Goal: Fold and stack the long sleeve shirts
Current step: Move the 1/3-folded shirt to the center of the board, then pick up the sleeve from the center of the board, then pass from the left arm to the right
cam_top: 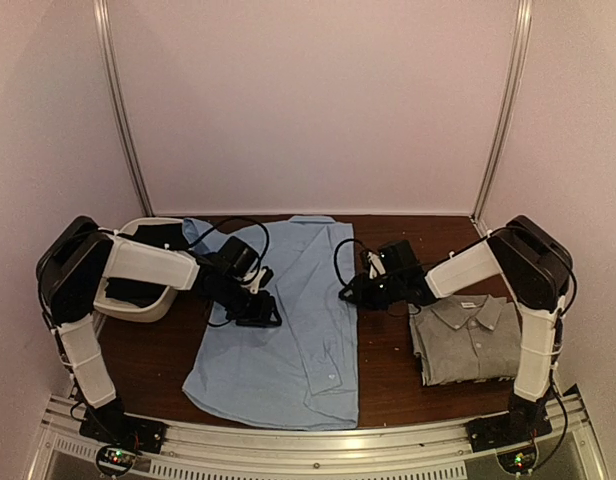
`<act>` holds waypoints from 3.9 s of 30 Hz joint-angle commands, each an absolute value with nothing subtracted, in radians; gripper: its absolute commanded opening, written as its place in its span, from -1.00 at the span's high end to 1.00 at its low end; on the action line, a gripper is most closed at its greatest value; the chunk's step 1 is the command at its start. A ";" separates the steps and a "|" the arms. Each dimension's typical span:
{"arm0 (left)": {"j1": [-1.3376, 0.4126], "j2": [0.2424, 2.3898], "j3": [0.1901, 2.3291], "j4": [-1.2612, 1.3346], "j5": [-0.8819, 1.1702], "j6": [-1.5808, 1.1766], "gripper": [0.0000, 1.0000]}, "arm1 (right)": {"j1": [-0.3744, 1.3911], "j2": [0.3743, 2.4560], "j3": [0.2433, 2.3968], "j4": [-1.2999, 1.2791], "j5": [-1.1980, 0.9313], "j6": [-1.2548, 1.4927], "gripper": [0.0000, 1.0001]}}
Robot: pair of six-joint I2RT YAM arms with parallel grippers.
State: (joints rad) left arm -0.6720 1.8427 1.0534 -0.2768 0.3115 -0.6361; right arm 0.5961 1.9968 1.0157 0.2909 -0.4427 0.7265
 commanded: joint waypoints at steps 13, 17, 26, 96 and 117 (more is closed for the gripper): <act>-0.770 1.905 1.176 -0.288 0.259 -0.742 0.04 | 0.531 1.869 1.024 0.075 -0.381 0.580 0.31; -0.769 1.852 1.210 -0.347 0.209 -0.737 0.03 | 0.544 1.820 1.038 0.052 -0.358 0.573 0.27; -0.639 1.754 1.274 -0.454 0.045 -0.690 0.02 | 0.591 1.841 1.121 0.069 -0.384 0.570 0.20; -0.440 1.783 1.278 0.081 0.584 -0.901 1.00 | 0.709 1.794 1.073 0.427 -0.490 0.724 -0.51; -0.555 1.787 1.391 0.258 0.842 -0.995 1.00 | 0.648 1.726 0.968 0.643 -0.460 0.687 -0.89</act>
State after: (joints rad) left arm -0.5274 1.8061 1.3357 0.1276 0.7280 -0.9810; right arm 0.6876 1.7840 1.0195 0.5018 -0.4145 0.6827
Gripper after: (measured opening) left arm 0.009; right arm 0.933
